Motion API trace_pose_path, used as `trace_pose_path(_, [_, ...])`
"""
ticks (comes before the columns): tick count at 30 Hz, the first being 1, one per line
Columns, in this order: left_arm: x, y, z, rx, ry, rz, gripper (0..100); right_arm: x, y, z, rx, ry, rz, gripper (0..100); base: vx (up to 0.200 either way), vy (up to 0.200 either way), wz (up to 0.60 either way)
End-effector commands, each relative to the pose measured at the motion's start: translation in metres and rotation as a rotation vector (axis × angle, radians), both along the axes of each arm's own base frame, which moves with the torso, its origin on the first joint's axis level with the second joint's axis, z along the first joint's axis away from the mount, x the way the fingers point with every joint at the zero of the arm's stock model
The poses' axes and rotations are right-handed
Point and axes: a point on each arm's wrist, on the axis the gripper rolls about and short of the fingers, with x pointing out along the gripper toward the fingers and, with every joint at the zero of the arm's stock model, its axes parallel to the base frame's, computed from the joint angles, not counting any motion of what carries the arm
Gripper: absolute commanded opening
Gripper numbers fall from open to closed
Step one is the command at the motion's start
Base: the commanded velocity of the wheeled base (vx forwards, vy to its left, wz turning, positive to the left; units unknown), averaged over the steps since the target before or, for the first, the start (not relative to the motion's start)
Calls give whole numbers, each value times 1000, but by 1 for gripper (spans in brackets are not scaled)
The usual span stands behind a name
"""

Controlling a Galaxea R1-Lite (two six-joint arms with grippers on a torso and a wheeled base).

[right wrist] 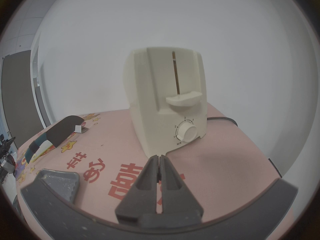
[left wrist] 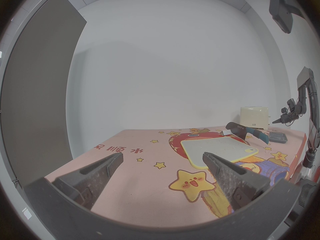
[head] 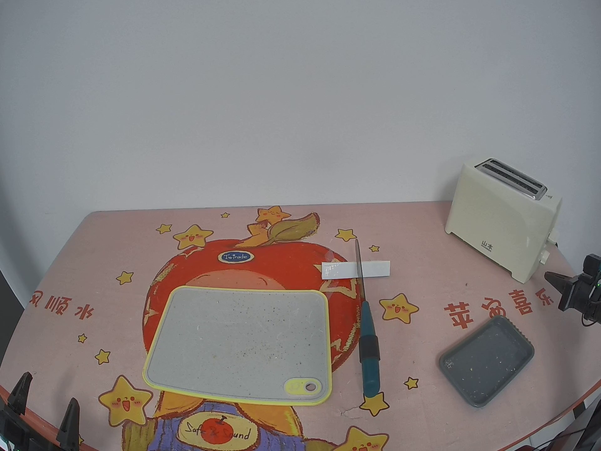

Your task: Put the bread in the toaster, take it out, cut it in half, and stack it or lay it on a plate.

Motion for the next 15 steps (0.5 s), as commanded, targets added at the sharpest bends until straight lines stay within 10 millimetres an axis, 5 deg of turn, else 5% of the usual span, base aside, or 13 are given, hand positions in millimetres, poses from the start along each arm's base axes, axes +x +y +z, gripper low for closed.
trace_pose_path(1, [0,0,-5,0,5,1,100,-1,1,7,-16,-25,-1,0,0,0,0])
trace_pose_path(15, [0,0,-5,0,5,-1,100,7,-4,6,-19,-28,-5,0,0,0,0])
